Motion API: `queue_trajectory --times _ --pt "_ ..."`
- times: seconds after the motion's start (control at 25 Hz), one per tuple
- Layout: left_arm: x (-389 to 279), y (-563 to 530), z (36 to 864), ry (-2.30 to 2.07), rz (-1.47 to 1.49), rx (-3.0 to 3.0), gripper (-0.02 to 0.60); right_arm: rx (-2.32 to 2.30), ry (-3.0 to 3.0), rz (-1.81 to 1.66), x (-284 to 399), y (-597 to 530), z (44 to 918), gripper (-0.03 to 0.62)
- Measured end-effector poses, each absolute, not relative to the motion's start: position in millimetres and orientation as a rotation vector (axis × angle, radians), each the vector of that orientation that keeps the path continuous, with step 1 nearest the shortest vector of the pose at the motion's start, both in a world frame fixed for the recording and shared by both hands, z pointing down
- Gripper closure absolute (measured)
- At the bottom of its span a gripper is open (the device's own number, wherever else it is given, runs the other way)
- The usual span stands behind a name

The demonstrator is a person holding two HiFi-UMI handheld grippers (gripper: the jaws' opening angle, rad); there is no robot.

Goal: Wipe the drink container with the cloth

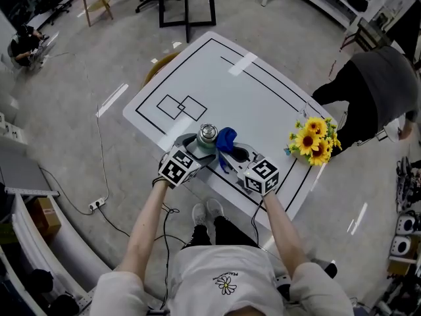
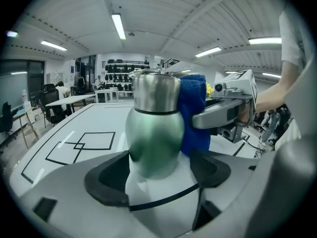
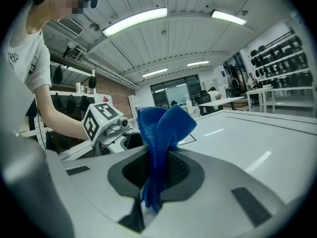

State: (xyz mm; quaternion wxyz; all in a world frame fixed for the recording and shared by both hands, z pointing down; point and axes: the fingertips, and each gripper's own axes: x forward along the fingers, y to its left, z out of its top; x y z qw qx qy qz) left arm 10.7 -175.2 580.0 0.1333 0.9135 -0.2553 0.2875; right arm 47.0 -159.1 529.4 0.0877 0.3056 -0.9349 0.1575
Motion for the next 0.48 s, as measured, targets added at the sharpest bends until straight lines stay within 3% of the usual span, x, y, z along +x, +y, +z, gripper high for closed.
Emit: queue_trajectory --times 0.48 --pt "0.0 -157.1 578.3 -0.787 0.816 2.612 0.212 0.920 -2.762 0.450 38.2 -149.0 529.9 0.553"
